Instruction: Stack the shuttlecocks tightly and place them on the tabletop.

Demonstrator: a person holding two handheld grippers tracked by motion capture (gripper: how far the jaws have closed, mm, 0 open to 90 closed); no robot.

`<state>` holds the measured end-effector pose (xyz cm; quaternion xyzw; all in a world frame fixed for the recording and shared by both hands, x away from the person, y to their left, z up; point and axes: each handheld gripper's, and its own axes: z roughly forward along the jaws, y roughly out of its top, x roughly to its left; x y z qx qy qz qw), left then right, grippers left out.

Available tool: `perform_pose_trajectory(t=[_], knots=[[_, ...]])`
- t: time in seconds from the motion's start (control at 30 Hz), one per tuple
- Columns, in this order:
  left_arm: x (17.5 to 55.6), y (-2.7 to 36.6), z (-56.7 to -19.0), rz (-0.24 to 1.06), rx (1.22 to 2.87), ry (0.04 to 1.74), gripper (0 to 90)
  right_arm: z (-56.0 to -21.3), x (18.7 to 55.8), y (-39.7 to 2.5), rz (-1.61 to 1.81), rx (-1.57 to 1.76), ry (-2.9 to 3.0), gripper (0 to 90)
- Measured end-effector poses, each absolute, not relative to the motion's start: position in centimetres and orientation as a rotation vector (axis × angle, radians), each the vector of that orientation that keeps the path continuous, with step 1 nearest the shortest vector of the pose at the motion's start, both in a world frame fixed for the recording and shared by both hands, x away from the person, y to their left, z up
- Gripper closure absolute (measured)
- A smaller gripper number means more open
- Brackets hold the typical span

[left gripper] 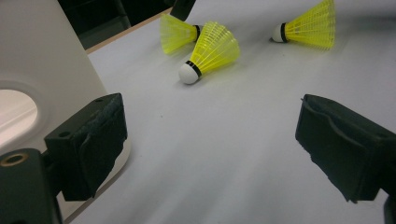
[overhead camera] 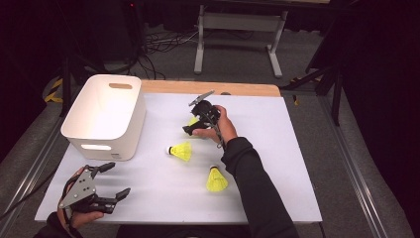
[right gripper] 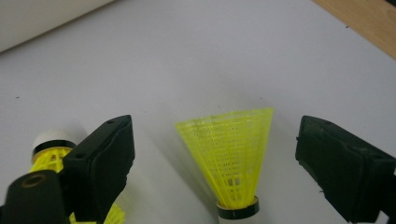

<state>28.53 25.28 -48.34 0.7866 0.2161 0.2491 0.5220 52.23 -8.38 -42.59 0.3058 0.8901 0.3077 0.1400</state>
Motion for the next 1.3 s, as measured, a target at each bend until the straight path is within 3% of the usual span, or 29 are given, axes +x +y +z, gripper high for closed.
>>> perform_pose_trajectory(t=[0.3, 0.37, 0.43, 0.47, 0.57, 0.9, 1.3], knots=[[28.7, 25.2, -48.4, 0.589, 1.895, 0.506, 9.8, -44.5, 53.6, -7.0, 0.739, 0.864, 2.636, 22.4], [28.7, 25.0, -48.5, 0.579, 1.898, 0.511, 10.0, -44.7, 53.8, -6.9, 0.741, 0.867, 2.644, 31.8], [28.7, 25.1, -48.5, 0.58, 1.904, 0.506, 10.0, -44.7, 53.8, -6.9, 0.73, 0.865, 2.637, 33.3], [28.7, 25.1, -48.5, 0.577, 1.902, 0.506, 9.9, -44.6, 53.7, -6.8, 0.734, 0.843, 2.639, 39.8], [28.8, 25.2, -48.5, 0.57, 1.9, 0.517, 9.9, -44.3, 53.4, -6.7, 0.762, 0.838, 2.63, 46.4], [29.0, 25.3, -48.6, 0.565, 1.906, 0.526, 10.1, -41.8, 50.9, -7.7, 0.937, 0.793, 2.556, 49.4], [29.0, 24.7, -48.6, 0.564, 1.931, 0.513, 10.6, -42.7, 48.3, -12.6, 1.134, 0.871, 2.465, 48.6]])
